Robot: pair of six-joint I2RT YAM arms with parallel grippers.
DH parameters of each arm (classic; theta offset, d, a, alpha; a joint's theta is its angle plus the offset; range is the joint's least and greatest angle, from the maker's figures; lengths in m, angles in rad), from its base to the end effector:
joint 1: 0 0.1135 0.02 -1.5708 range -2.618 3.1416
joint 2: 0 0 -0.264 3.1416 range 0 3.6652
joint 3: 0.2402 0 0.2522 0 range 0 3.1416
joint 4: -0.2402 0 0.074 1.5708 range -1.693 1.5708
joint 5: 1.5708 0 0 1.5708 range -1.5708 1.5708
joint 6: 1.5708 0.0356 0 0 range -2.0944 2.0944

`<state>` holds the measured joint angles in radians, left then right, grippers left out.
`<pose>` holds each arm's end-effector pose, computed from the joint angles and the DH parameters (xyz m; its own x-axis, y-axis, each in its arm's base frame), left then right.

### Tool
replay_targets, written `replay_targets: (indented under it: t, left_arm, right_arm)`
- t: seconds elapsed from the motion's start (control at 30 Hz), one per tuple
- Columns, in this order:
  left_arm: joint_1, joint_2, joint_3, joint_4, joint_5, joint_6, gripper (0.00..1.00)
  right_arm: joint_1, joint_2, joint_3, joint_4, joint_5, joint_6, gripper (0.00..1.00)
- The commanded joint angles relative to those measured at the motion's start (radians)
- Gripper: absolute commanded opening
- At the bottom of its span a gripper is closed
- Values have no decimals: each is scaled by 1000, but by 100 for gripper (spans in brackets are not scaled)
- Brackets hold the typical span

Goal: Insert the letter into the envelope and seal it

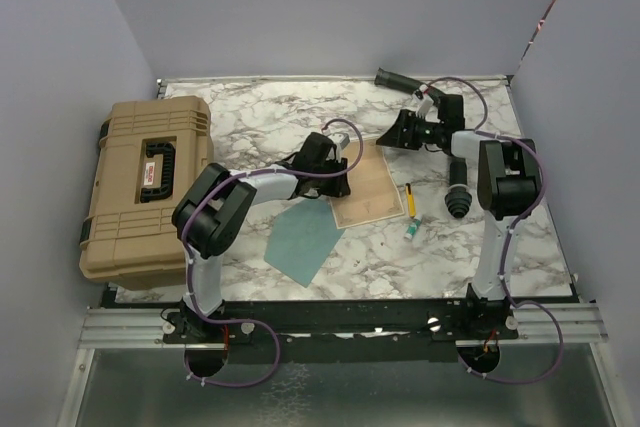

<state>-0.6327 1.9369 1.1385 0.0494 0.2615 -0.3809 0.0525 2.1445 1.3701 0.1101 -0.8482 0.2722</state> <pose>0.3234 -0.2486 0.1526 -0.7789 0.1258 -0.6144 0.4679 0.7689 -0.4357 0.4551 0.0507 0.1467 -0.7609 0.1381 -0.6340 -0.4360 0.6150 0.6571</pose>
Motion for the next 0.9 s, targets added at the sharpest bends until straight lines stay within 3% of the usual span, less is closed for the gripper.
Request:
replay_targets:
  t: [0.0,0.53,0.6,0.73,0.77,0.87]
  left_arm:
    - [-6,45,18,-47,-33,59,30]
    - [-6,59,14,-112,-101,101,17]
    - [-5,59,18,-113,-101,97,15]
    - [-5,51,28,-112,-99,89,15]
    - [-6,44,31,-113,-97,84,15]
    - [-4,13,43,-114,-89,63,17]
  right_arm:
    - [10,62,34,-5,-65,-25,74]
    - [27,152,75,19,-252,8,64]
    - [27,141,58,41,-251,16,59]
    - [27,138,56,51,-250,23,18]
    - [27,136,56,55,-246,26,11]
    - [27,108,37,88,-219,37,1]
